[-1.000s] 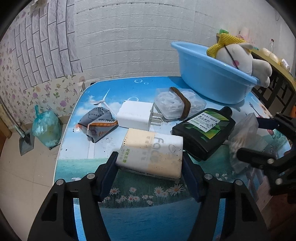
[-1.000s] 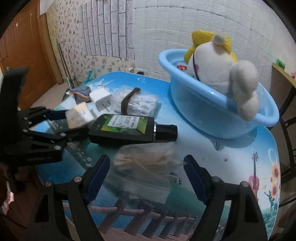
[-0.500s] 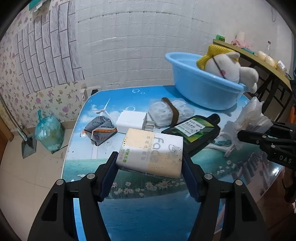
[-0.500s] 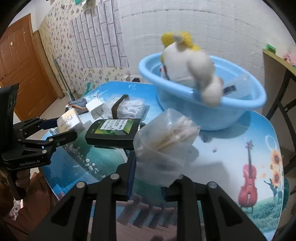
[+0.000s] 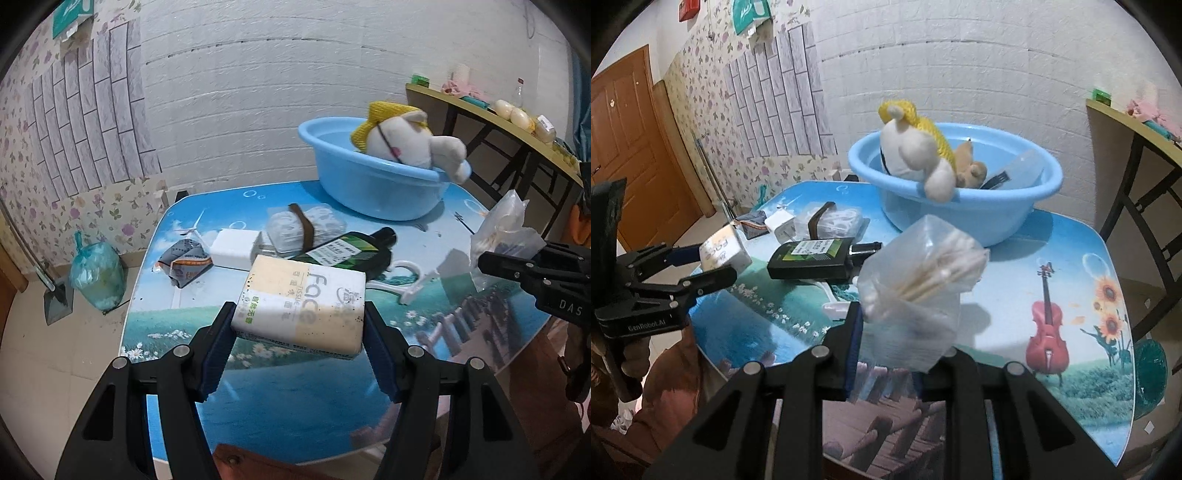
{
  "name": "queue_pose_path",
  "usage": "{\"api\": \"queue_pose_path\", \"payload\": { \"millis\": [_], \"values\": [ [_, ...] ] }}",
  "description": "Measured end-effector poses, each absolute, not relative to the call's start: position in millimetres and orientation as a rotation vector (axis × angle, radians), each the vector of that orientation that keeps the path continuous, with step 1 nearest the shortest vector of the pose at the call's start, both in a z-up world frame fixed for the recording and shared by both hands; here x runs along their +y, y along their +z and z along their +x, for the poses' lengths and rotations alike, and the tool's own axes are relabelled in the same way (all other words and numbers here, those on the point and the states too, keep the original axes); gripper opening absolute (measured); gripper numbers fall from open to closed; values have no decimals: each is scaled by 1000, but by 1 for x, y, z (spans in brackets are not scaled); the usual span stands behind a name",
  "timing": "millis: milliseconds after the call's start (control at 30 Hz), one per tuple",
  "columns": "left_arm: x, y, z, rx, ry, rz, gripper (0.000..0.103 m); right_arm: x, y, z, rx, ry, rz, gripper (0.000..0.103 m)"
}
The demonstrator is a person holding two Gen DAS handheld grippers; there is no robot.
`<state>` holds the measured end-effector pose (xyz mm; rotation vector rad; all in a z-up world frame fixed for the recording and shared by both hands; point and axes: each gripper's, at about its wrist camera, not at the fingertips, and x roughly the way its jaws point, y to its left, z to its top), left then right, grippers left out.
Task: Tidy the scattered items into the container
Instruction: 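Grasp and lift the 'face' tissue pack with the left tool while the right tool holds the swab bag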
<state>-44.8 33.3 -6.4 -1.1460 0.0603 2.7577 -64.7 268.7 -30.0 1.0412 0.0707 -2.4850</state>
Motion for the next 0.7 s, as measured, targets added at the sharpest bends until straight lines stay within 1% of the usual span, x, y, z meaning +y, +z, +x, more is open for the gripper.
{"api": "queue_pose_path", "payload": {
  "millis": [367,700],
  "values": [
    [44,16,-36,28,2746,-1085,65,278,-11,-48,41,-2509,968,23],
    [48,29,-36,9,2745,-1065,65,282,-6,-49,22,-2516,952,23]
  ]
}}
